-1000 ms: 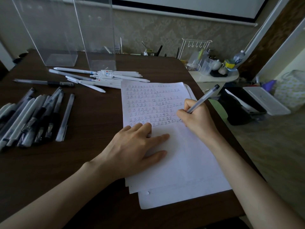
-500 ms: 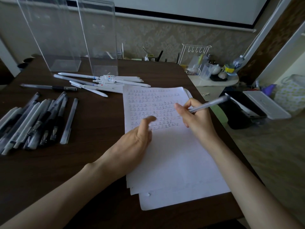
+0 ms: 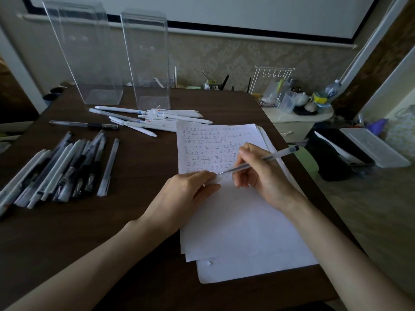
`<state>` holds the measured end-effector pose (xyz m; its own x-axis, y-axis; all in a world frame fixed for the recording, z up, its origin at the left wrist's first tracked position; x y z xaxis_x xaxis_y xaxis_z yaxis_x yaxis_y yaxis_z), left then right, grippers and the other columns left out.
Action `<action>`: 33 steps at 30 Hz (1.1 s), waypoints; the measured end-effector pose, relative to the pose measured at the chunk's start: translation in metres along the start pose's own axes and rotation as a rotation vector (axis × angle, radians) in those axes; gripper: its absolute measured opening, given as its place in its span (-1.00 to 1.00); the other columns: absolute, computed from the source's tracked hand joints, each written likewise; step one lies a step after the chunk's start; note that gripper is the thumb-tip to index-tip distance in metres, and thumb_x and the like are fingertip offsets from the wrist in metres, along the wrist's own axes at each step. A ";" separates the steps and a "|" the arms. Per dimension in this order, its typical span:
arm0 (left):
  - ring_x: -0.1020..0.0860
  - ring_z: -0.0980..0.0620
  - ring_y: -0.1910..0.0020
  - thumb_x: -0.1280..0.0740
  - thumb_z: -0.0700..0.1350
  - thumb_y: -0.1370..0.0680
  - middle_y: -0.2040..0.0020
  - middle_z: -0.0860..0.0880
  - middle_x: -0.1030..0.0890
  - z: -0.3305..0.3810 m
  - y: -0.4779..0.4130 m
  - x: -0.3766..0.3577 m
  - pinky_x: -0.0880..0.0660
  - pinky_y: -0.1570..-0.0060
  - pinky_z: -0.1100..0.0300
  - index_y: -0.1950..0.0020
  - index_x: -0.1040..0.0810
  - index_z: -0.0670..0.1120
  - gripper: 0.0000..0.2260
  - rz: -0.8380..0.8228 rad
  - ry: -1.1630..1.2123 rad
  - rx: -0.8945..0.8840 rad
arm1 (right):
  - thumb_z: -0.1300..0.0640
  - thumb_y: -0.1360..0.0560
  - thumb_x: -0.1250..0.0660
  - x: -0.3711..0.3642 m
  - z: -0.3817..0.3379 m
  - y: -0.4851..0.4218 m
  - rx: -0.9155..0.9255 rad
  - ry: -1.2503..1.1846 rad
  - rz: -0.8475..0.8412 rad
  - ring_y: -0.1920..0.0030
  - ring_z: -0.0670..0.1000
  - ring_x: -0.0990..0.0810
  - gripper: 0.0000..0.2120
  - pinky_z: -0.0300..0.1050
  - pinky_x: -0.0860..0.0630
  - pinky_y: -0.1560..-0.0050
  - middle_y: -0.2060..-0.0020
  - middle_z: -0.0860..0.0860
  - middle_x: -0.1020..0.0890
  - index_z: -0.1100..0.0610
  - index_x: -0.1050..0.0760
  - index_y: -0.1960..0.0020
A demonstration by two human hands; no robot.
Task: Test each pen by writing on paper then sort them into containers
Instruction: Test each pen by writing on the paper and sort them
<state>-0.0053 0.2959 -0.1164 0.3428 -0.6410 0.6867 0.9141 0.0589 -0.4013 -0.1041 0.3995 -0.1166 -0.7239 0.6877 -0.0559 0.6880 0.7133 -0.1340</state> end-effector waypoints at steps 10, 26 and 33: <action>-0.54 0.02 0.27 -0.14 0.12 -0.53 0.22 0.00 -0.57 0.002 -0.001 0.004 -0.48 0.30 0.02 0.05 -0.55 -0.16 -0.62 0.065 0.000 -0.045 | 0.06 -0.52 -0.23 0.004 -0.004 -0.001 0.056 0.053 0.098 0.51 0.00 -0.34 -0.70 -0.23 -0.28 0.45 0.58 0.00 -0.42 0.07 -0.40 0.38; -0.50 0.06 0.32 -0.17 0.08 -0.54 0.23 0.02 -0.54 0.007 -0.001 0.007 -0.44 0.34 0.10 -0.03 -0.59 -0.15 -0.65 0.092 -0.032 -0.104 | 0.08 -0.50 -0.26 -0.003 -0.001 0.001 0.026 0.064 0.021 0.50 -0.01 -0.40 -0.74 -0.20 -0.30 0.45 0.56 0.02 -0.47 0.11 -0.42 0.36; -0.47 0.00 0.36 -0.16 -0.05 -0.59 0.28 -0.07 -0.50 0.022 0.005 0.012 -0.42 0.40 0.05 0.02 -0.58 -0.25 -0.69 0.116 -0.109 -0.222 | 0.10 -0.49 -0.28 -0.020 -0.002 0.000 0.044 0.013 -0.036 0.54 -0.03 -0.47 -0.71 -0.19 -0.37 0.48 0.57 0.03 -0.50 0.24 -0.34 0.31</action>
<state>0.0081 0.3057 -0.0967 0.4746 -0.5528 0.6849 0.8016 -0.0498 -0.5957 -0.0899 0.3863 -0.1139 -0.7473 0.6635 -0.0374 0.6582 0.7313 -0.1788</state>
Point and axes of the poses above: each hand's wrist, its own y-axis away from the middle knuckle, its own x-axis out of the back of the hand, z = x × y, the point moved 8 cm from there along -y, towards the middle knuckle
